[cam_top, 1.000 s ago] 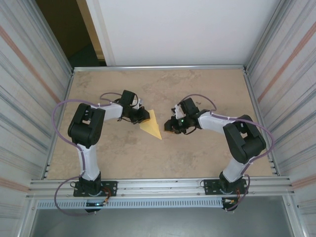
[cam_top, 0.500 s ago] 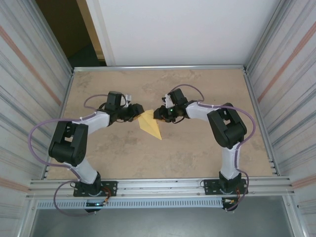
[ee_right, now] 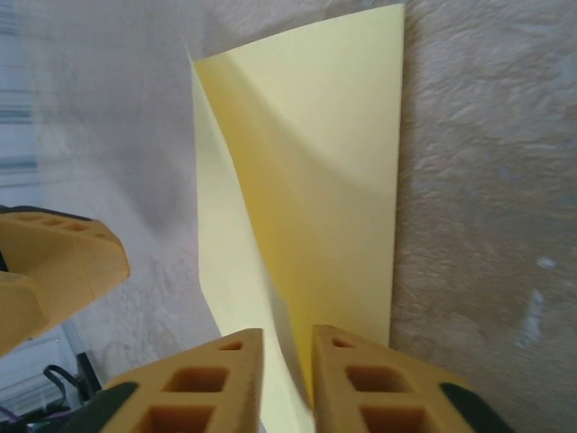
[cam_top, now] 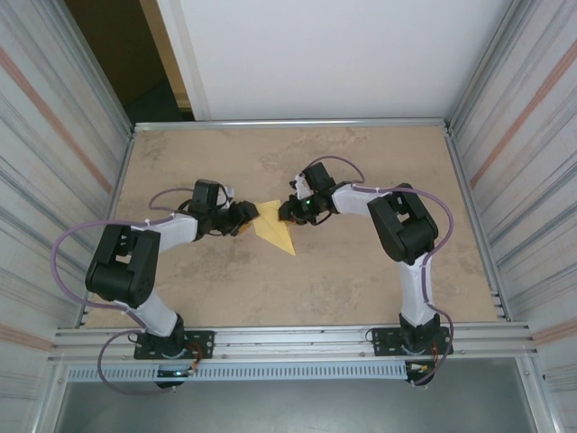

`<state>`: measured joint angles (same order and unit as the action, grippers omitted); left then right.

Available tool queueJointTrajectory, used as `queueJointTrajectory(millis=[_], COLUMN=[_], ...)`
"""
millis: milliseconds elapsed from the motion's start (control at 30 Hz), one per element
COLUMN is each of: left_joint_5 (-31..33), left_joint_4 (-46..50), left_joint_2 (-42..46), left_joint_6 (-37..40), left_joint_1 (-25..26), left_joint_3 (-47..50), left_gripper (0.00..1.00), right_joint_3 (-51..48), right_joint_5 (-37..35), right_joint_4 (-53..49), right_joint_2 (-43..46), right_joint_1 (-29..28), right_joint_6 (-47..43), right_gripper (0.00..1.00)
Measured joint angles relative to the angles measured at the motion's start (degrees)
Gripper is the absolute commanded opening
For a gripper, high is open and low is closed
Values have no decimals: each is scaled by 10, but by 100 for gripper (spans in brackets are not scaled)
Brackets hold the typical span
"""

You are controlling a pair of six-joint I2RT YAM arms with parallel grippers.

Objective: Fold a paper plane with a square sheet of paper (pick it up from the middle)
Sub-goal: Turn over the paper at the center of the table.

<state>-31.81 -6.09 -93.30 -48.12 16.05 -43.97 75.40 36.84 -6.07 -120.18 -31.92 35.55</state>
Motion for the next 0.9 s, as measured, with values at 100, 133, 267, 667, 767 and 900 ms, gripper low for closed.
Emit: queueJointTrajectory(millis=[100,133,267,667,767,900], left_joint_5=[0,0,-1,-47,-57,-75], left_joint_4=[0,0,-3,-132,-153,-184], left_joint_2=[3,7,45,151,152,147], left_joint_6=[0,-2,-8,-49,-49,-59], left_joint_1=[-4,-8,-20,2,23,42], left_joint_3=[1,2,7,21,19,2], left_gripper=[49,49,49,56,58,58], right_joint_3=[16,21,27,-18,-23,-34], right_joint_5=[7,8,11,68,81,97], right_joint_4=[-2,-2,9,187,238,291], right_joint_2=[-10,-12,-6,145,164,170], right_joint_1=[-1,-1,1,34,37,38], right_joint_6=[-4,-5,-6,94,134,181], right_gripper=[3,3,2,3,3,3])
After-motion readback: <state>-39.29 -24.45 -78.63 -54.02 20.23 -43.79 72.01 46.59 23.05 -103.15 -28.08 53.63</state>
